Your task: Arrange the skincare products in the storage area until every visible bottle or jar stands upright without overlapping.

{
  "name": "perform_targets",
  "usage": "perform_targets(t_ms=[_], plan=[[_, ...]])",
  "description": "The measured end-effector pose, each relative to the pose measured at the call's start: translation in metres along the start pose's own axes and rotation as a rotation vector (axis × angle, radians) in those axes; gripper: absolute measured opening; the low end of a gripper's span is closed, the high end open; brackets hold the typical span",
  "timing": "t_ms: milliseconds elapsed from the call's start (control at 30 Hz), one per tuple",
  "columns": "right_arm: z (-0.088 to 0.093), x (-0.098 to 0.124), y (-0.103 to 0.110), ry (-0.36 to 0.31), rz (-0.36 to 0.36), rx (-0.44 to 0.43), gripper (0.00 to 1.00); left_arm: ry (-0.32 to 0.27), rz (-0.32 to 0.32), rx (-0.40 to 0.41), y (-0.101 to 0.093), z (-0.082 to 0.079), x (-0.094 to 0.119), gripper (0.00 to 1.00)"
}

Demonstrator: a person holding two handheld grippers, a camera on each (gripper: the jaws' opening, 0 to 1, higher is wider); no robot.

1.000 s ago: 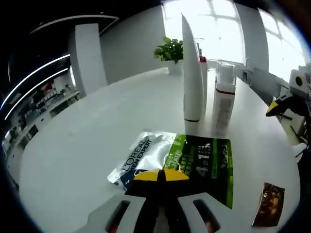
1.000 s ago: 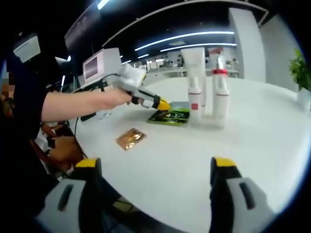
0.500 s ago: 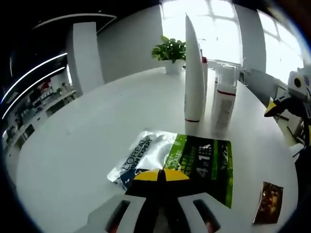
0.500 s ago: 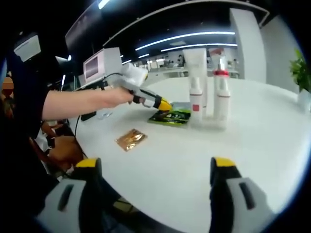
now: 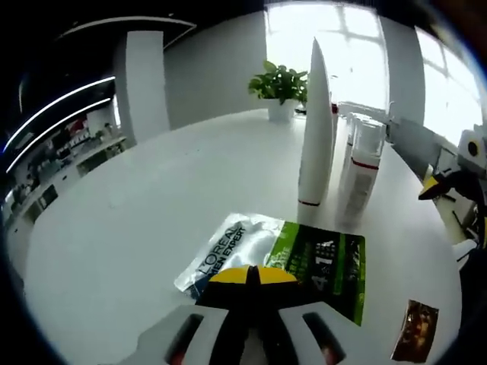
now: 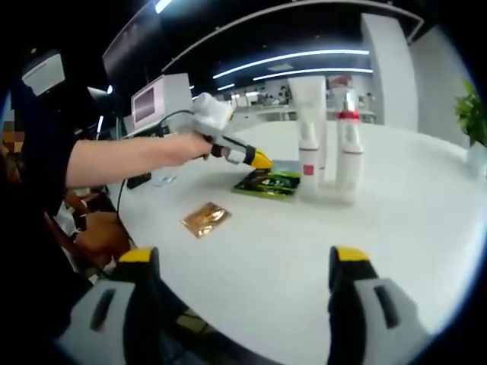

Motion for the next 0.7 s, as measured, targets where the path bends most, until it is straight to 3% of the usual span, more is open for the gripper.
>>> perform_targets(t_ms=[67, 167, 700], plan=[[-0.0003, 0.0003, 0.0002, 0.000, 0.000, 0.001, 0.93, 0.028, 0.008, -0.031, -0.0023, 0.0051, -0.0035, 0.00], [-0.0006, 0.0024, -0.0007, -0.001, 0.006, -0.001, 0.93, -0.004, 0.019, -0.017, 0.0005, 0.0051, -0.0020, 0.00], [0.0006, -0.0007, 0.0002, 0.005, 0.006, -0.004, 0.92, -0.008, 0.028, -0.022, 0.0014, 0.0058, -0.0013, 0.00]])
Point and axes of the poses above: the point that each gripper's makers call its tool centre point, and the gripper's own axes: x roughly backward along the fingers, y roughly to its left, z roughly out of its underside, the point moved 8 cm from there along x, roughly backward along the fingers, and after that the axes turned 9 degrees about -x, right-handed, at the moved point
